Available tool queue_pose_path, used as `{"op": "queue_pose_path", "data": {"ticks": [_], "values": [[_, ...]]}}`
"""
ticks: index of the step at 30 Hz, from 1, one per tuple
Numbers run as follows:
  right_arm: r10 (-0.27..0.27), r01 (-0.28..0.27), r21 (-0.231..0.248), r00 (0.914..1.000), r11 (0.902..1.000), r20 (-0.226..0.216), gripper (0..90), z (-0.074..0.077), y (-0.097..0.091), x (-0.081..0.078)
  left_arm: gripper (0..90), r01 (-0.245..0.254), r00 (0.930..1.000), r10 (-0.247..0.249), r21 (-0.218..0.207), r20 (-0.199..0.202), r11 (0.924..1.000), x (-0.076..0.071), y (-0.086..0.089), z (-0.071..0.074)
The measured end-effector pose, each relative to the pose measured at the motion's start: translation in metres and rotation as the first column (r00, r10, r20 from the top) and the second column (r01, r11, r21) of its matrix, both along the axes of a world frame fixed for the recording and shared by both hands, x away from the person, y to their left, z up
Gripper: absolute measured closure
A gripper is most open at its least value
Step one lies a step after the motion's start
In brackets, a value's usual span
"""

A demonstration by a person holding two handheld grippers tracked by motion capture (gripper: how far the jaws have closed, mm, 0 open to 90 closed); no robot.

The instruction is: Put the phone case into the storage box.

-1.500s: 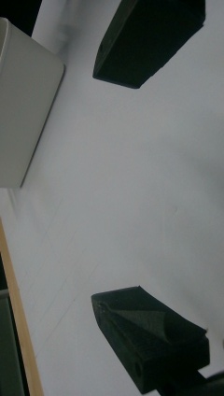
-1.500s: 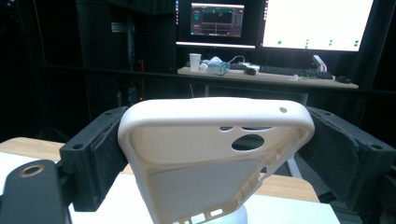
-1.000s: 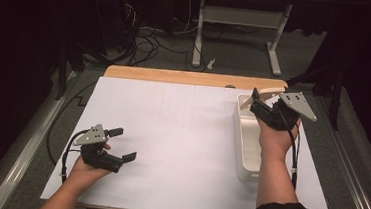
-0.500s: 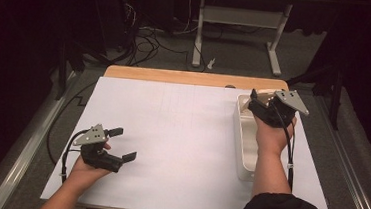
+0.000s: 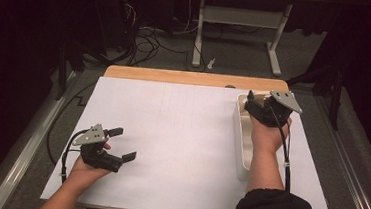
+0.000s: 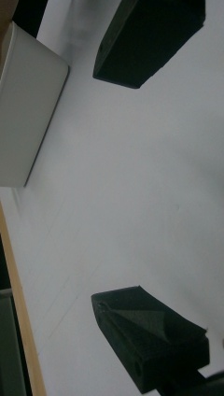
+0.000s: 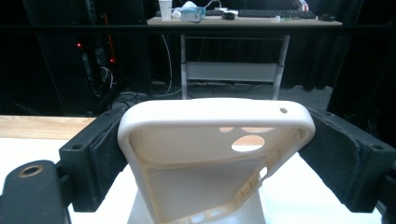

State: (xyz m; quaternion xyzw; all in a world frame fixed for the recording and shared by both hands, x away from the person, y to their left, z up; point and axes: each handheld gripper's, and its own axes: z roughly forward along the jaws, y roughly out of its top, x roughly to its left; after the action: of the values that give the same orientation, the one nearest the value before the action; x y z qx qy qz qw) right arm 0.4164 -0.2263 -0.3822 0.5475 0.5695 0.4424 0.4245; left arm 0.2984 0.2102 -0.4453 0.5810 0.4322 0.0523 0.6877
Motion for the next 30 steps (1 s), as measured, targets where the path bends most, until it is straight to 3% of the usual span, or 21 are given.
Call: {"op": "queue_pose_path", "data": {"ticks": [30], "values": [[-0.01,0.008,-0.038,0.9986,0.9992,-0.051,12.3,-0.013,0.006,0.01,0.3,0.003,1.0,-0.003,0.001,-0.001,1.0,0.0,0.0,0.0]]}}
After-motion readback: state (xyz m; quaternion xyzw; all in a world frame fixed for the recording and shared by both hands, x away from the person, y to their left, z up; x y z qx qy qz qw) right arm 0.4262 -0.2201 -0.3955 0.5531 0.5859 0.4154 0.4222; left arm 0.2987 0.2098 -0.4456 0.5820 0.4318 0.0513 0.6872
